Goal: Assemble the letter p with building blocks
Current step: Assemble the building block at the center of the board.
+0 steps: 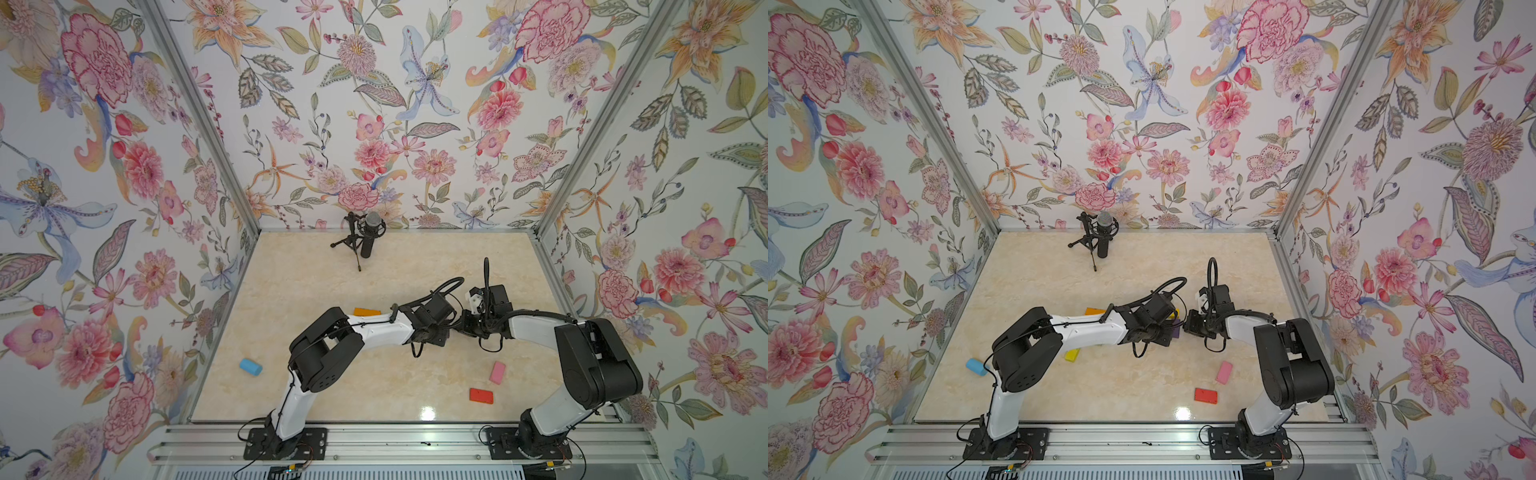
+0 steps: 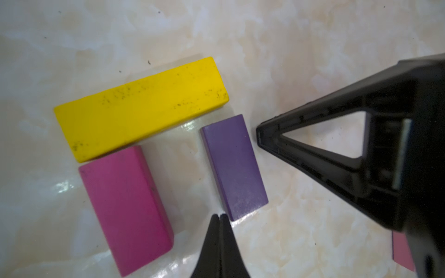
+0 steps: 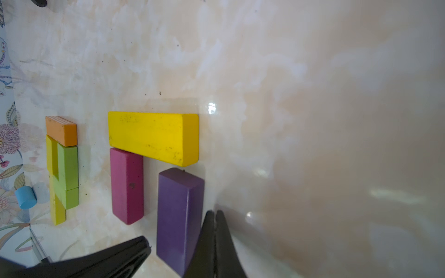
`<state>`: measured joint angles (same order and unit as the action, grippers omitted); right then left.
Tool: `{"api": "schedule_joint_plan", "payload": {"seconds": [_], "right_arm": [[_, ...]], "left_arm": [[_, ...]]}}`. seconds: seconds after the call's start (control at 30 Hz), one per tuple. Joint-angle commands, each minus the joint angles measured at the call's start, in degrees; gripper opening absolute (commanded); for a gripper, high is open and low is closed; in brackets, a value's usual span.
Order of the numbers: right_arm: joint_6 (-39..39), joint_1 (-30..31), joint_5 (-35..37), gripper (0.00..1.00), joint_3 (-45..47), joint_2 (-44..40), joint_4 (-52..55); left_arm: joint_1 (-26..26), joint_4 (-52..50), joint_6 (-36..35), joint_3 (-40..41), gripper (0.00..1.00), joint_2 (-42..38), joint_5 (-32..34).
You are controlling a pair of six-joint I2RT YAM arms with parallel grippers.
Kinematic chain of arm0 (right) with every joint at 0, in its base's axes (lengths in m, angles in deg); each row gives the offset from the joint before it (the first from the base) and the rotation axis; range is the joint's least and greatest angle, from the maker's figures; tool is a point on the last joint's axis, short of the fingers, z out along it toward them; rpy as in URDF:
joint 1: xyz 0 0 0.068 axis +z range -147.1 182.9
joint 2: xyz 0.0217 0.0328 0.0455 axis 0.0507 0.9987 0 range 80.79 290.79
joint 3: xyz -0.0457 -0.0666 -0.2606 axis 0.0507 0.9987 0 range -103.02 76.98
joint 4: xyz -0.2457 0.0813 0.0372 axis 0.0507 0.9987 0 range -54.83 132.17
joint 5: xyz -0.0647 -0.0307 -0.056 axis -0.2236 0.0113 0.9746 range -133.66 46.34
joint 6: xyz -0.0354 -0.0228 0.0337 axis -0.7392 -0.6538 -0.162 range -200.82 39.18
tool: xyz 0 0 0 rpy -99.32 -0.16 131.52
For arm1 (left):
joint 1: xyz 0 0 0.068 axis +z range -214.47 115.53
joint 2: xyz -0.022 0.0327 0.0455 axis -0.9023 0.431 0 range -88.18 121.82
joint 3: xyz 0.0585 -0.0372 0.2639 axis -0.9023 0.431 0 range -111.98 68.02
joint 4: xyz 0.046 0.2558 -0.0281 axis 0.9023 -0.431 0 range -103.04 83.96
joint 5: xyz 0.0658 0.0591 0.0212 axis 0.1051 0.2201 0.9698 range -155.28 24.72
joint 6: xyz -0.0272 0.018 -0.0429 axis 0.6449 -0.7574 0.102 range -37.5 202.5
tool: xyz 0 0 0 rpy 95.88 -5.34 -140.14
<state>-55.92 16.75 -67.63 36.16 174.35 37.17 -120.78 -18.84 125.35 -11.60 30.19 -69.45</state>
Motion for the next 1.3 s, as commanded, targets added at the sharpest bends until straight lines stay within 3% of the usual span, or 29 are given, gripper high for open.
{"api": "schedule_joint_plan", "payload": {"seconds": [0.0, 0.87, 1.27], "right_arm": [[0.3, 0.3, -1.4, 0.0, -1.3, 0.7, -0.7], [0.6, 0.7, -2.5, 0.0, -3.4, 4.2, -1.4], [0.8, -0.1, -0.2, 0.0, 1.6, -2.2, 1.2]], "left_arm": [[-0.1, -1.4, 0.4, -1.7, 0.0, 1.7, -0.3], [-0.4, -2.7, 0.3, 2.4, 0.0, -1.3, -2.3], [-0.5, -3.9, 0.0, 1.8, 0.0, -1.2, -1.9]]}}
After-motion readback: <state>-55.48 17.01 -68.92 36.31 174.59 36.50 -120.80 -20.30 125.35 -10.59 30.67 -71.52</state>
